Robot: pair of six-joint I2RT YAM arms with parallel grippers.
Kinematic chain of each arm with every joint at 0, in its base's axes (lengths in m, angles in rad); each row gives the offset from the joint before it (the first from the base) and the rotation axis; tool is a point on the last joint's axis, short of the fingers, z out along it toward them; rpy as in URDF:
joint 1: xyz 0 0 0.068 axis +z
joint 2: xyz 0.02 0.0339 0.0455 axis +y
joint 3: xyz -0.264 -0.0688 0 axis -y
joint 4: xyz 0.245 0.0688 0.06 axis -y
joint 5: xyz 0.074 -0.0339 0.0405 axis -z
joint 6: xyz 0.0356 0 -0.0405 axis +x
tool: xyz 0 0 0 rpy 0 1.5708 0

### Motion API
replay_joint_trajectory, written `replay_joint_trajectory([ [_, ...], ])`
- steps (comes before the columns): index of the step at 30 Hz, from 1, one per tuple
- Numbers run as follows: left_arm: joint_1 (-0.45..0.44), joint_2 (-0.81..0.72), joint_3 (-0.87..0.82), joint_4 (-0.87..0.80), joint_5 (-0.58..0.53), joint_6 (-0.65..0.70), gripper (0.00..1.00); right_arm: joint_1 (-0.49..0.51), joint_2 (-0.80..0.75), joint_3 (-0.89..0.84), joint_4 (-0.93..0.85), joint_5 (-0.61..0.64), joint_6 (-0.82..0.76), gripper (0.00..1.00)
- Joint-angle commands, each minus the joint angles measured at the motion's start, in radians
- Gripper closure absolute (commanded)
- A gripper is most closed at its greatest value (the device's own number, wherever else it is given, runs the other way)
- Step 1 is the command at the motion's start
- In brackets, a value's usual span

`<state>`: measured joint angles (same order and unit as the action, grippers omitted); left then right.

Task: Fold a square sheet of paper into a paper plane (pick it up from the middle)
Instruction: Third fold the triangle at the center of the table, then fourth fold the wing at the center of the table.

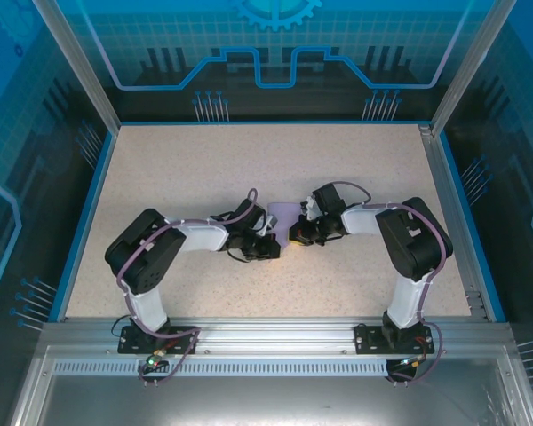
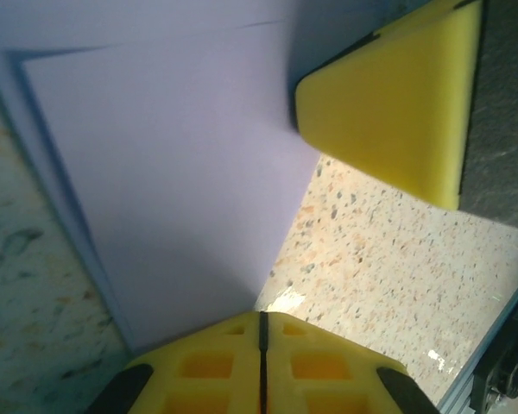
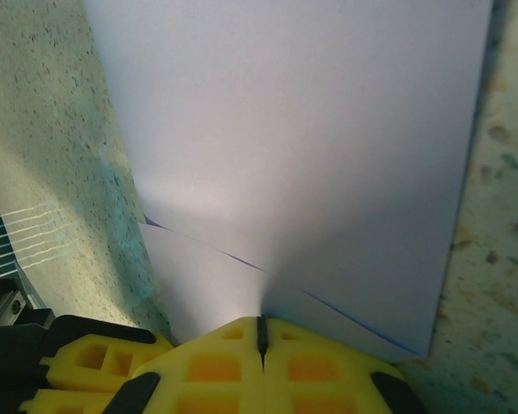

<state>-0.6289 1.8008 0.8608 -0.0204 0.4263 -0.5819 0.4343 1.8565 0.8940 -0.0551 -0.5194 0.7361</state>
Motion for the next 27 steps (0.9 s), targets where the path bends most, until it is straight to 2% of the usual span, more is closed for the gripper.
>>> replay_joint_trajectory([
  [1,-0.002,-0.040,-0.061,-0.092,-0.063,-0.024,0.94,0.006,0.032,-0.021,-0.121,0.141,-0.021,1.00],
  [7,-0.001,-0.213,-0.178,-0.101,-0.109,-0.075,0.94,0.006,0.020,0.016,-0.118,0.115,-0.009,0.99],
  [11,-0.002,-0.261,-0.119,-0.147,-0.135,-0.046,0.94,0.008,-0.010,0.043,-0.114,0.067,-0.008,0.96],
  [14,-0.002,-0.230,-0.017,-0.187,-0.144,-0.011,0.94,-0.001,-0.046,0.105,-0.225,0.106,-0.040,0.90],
  [16,0.000,-0.196,0.053,-0.192,-0.149,0.003,0.92,-0.016,-0.078,0.122,-0.269,0.128,-0.053,0.81],
  [18,-0.001,-0.151,0.106,-0.193,-0.160,0.018,0.90,-0.039,-0.094,0.114,-0.275,0.122,-0.051,0.75],
  [22,0.011,-0.038,0.193,-0.203,-0.166,0.024,0.93,-0.088,-0.093,0.093,-0.267,0.094,-0.033,0.71],
  [27,0.036,0.009,0.189,-0.128,-0.155,-0.024,0.95,-0.102,-0.080,0.081,-0.244,0.076,-0.006,0.61],
])
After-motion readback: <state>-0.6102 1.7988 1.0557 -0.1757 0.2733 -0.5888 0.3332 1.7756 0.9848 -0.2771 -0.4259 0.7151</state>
